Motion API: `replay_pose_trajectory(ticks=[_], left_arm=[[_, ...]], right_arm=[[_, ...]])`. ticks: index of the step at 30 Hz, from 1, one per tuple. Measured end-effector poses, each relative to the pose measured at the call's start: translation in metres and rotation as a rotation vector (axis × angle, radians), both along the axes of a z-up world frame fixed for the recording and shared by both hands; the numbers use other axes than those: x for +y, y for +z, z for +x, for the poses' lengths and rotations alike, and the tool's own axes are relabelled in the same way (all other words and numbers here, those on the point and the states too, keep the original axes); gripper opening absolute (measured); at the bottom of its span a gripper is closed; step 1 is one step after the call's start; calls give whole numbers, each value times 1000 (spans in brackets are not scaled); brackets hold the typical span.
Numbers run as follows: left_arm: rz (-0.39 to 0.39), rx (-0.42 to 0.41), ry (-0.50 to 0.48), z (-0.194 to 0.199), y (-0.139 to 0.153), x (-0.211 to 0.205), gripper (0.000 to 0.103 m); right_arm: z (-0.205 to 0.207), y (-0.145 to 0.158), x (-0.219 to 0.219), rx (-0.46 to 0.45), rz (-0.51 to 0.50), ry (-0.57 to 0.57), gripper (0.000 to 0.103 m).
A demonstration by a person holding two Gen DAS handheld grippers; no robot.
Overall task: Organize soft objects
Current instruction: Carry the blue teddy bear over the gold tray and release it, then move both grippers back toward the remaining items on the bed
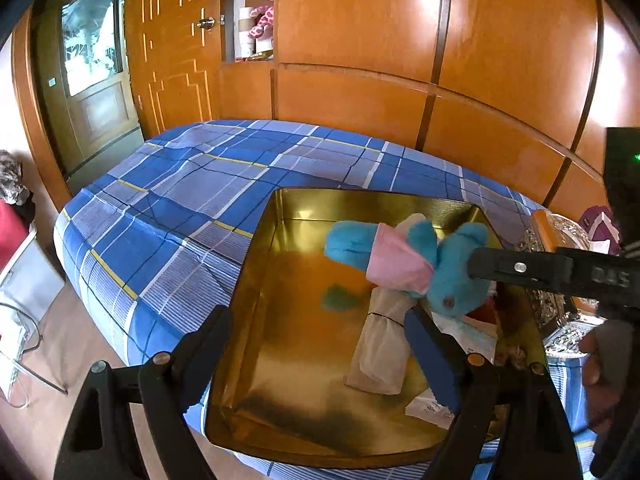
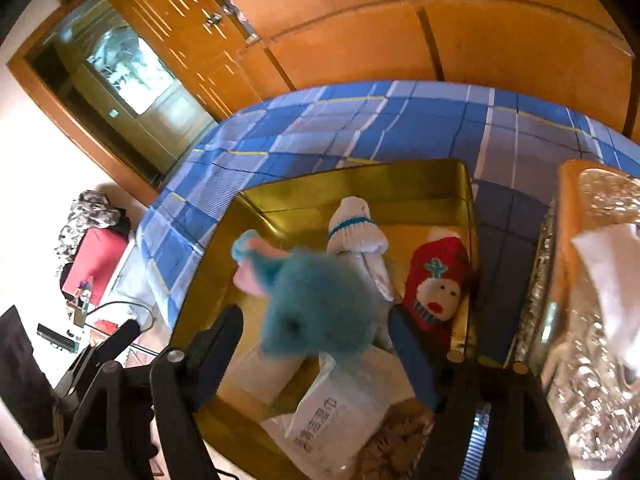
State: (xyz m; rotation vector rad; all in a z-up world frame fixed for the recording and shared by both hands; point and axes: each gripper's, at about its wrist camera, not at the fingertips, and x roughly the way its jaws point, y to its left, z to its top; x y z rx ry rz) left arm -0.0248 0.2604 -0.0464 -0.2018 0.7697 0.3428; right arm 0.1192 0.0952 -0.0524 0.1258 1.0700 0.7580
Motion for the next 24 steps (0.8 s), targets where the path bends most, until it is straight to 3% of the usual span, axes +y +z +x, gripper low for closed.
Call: replay_pose_trajectory(ticks=[15,24], left_arm=[[21,-19,-43,-4,10,-20,88],[25,-29,-89,-5,13,-35,88]], right_arm=[[-60,25,-43,-275,-146,-7,76],[-80,30,-88,-335,-159,-73,76]])
